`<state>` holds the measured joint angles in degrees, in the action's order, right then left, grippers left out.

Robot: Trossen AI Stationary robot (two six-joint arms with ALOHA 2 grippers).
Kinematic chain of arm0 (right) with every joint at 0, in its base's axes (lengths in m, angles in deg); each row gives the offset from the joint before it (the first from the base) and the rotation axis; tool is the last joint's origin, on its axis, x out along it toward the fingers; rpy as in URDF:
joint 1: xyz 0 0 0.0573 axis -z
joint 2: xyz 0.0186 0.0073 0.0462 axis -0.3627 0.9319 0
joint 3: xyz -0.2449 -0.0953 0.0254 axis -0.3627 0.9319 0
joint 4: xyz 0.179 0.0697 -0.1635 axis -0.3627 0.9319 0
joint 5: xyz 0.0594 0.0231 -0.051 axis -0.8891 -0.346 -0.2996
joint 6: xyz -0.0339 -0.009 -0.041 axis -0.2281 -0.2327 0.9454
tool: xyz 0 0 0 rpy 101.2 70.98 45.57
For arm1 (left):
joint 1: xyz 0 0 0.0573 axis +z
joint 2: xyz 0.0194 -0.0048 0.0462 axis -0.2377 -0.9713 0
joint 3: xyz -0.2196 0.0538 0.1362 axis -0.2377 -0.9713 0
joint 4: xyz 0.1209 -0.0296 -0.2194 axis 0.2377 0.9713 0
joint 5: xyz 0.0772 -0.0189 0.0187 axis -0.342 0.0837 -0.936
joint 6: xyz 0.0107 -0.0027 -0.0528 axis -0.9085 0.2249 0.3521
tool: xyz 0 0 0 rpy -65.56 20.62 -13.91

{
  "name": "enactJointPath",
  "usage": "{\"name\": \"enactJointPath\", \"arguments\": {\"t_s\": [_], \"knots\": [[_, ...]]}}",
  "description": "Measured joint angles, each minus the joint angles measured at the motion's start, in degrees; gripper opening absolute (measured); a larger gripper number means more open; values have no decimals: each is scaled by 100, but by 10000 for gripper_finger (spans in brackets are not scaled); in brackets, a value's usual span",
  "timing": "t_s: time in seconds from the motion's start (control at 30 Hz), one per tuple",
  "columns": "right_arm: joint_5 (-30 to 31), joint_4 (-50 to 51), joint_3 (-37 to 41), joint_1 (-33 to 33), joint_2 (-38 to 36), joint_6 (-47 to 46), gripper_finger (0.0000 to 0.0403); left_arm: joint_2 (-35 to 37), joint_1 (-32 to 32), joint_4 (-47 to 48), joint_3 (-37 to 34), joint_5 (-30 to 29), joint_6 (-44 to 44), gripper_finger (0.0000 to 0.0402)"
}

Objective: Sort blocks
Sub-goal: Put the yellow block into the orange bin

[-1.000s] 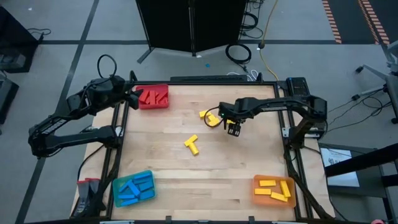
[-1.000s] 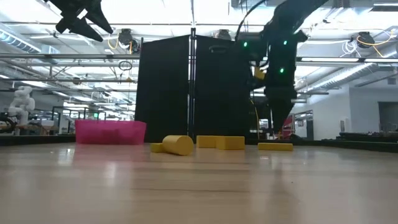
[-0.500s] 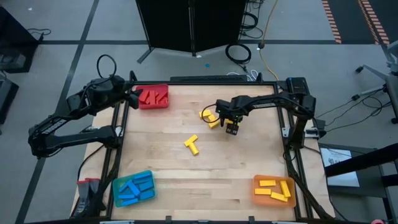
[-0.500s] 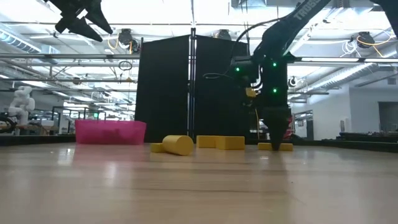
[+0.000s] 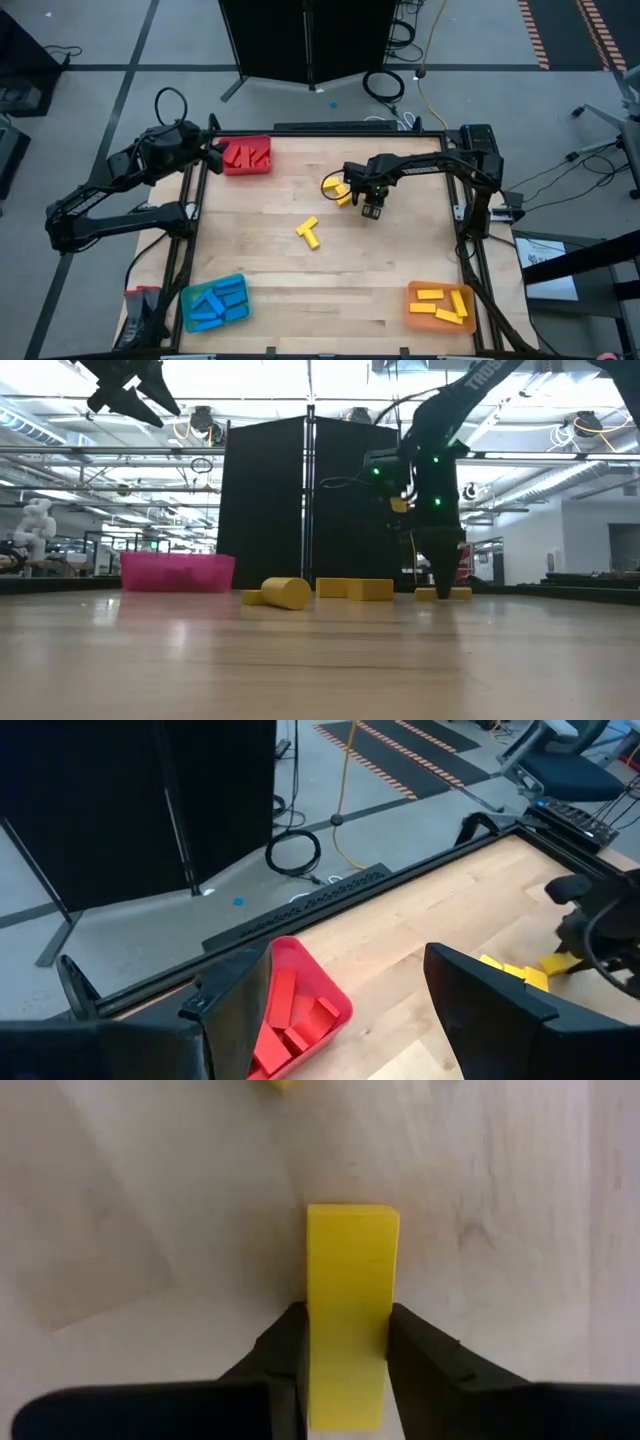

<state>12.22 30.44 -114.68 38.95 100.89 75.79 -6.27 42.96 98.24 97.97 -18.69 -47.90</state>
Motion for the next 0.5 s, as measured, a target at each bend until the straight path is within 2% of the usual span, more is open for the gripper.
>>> {"name": "enactJointPath", "arguments": {"t_s": [0.27,0.37,0.5], "knots": [[-42,833,-899,-449,-743,-60,82,0,0,5,0,4,-2,267],[-282,1277,-1124,-809,-1360,-511,82,-1,2,93,0,8,-2,267],[-332,1930,-1127,-1655,-2189,-1597,82,-2,0,210,0,9,-2,267]]}}
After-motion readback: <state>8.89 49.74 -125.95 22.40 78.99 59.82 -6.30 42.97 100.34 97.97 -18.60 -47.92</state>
